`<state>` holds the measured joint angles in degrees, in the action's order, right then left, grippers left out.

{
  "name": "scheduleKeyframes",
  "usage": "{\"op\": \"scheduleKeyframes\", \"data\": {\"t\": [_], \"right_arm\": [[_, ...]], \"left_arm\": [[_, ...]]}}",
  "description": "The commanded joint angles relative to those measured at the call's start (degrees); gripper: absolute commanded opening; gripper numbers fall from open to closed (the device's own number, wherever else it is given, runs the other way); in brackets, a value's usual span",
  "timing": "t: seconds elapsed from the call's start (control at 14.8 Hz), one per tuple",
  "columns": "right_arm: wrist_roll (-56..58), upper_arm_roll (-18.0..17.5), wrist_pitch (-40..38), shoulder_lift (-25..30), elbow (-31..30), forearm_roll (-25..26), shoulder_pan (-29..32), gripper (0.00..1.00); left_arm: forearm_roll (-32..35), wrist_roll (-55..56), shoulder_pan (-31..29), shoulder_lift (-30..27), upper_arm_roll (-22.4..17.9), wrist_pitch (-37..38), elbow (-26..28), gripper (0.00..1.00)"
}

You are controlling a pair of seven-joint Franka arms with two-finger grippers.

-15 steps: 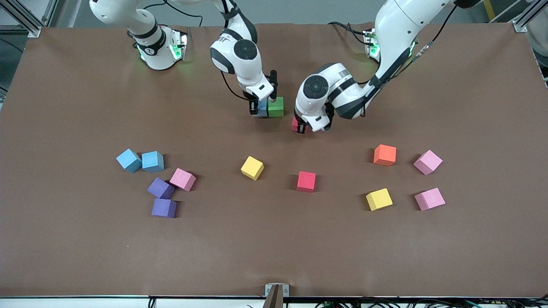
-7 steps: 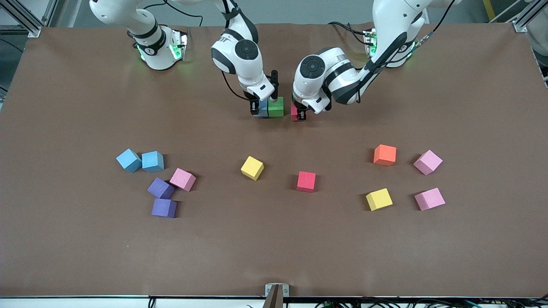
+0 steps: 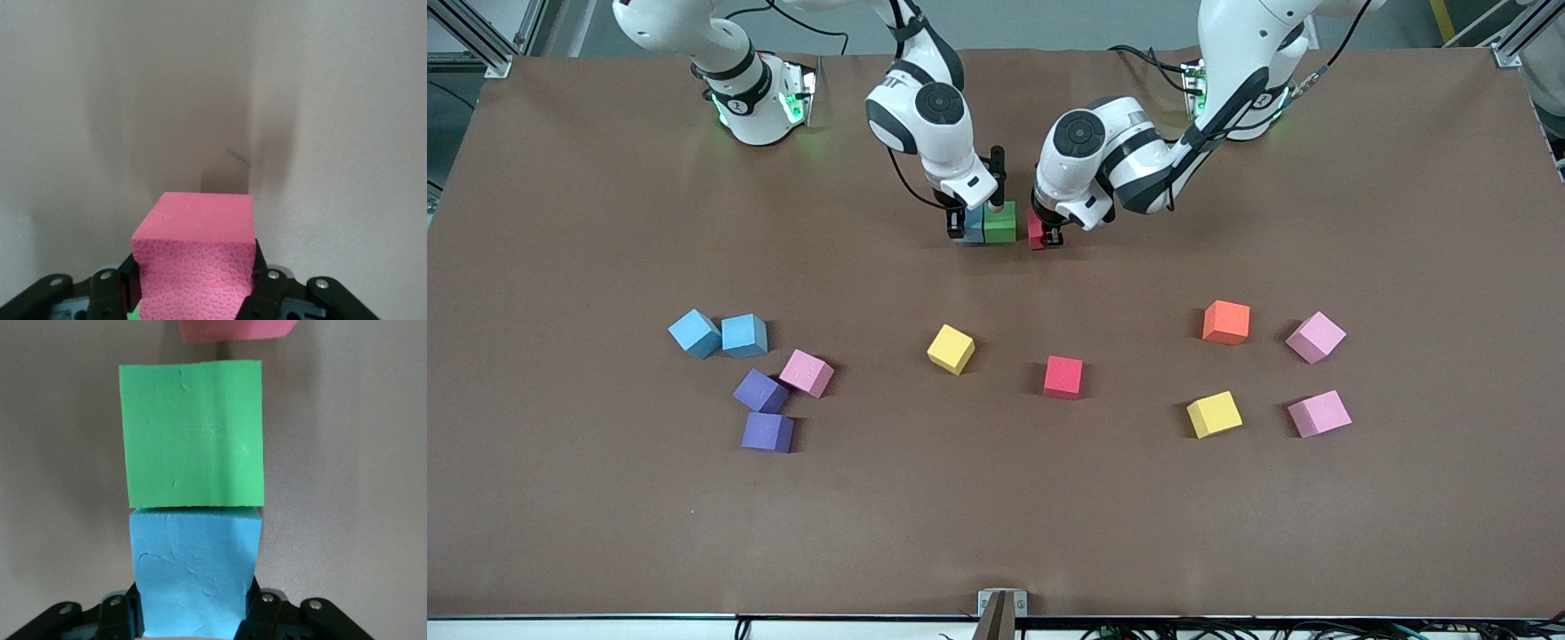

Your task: Arrange 11 blocks into digit 3

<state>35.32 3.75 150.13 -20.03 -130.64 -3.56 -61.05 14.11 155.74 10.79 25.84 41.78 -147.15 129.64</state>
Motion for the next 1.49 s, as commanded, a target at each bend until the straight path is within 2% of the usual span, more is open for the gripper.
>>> {"op": "scheduleKeyframes", "data": {"t": [0.0,0.27,0.61,0.81,0.95,1.15,1.42], "right_arm": [[-0.69,0.73,1.04,-2.91,1.79,-0.31,-0.82,1.00],[-0.34,0.64,-0.45,-1.69,2.06,-0.31,-0.12,1.00],[-0.43,0.64,-6.68,3.93,1.88,-0.31,0.67,1.00],[-0.43,0.64,-11.34,7.80,1.88,-0.31,3.12,1.00],[-0.43,0.64,-15.03,10.44,1.97,-0.31,6.28,1.00],[-0.34,0.64,-15.75,12.91,2.49,-0.31,12.95,1.00],[-0.17,0.64,-22.33,11.77,9.86,-0.31,22.97,1.00]], "left_arm": [[0.74,3.79,1.25,-0.27,0.06,-1.21,0.88,0.18],[0.74,3.79,1.52,0.17,0.06,-2.17,0.88,0.18],[0.74,4.05,1.78,1.05,-0.03,-3.67,0.79,0.18],[0.74,4.23,2.57,1.41,-0.21,-3.93,0.61,0.18],[0.74,4.14,2.57,1.41,-0.29,-4.46,0.70,0.18],[0.83,4.14,2.66,1.50,-0.29,-4.55,0.61,0.18],[1.53,4.14,2.57,1.58,-0.38,-4.55,0.52,0.18]]}}
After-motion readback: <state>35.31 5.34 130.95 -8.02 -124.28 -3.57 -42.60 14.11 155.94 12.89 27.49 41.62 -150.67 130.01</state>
